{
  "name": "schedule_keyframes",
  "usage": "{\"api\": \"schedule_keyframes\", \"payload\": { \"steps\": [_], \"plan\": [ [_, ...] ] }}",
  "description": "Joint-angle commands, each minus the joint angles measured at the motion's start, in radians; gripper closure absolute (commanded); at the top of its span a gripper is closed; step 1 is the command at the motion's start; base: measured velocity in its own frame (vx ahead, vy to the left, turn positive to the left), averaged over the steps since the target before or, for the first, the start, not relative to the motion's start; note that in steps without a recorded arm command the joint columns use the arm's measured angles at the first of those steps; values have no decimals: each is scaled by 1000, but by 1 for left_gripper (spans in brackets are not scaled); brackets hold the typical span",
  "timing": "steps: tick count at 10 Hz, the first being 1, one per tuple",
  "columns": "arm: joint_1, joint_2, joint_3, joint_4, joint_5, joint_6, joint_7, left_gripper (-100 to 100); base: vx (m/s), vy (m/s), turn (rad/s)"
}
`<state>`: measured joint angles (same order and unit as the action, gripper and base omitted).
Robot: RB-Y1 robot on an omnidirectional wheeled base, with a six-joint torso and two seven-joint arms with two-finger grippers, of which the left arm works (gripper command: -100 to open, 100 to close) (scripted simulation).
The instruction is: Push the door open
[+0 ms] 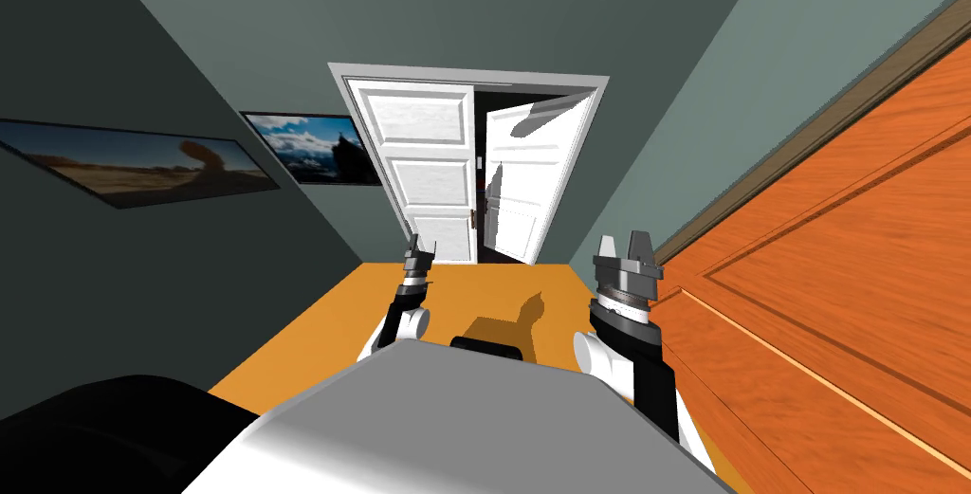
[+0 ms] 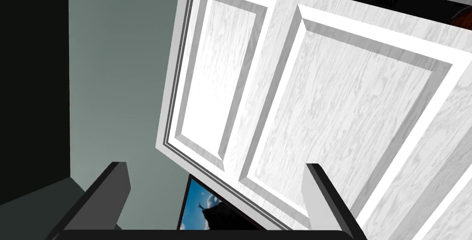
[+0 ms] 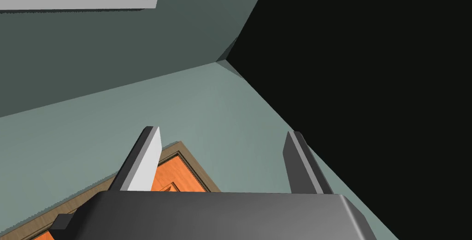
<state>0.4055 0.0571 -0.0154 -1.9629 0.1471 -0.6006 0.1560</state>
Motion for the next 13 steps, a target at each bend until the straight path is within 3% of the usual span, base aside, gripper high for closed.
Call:
{"api": "schedule_keyframes", "payload": {
  "steps": [1,10,11,13],
  "plan": [
    [-15,4,2,43,20,-12,34,-100,106,16,-100],
    [-109,24,15,288,143,-67,229,-100,92,22,-105],
    [-109,24,15,289,143,-67,229,-100,74,28,-23],
    [-132,27,18,348,172,-80,276,-100,67,22,-90]
  ]
}}
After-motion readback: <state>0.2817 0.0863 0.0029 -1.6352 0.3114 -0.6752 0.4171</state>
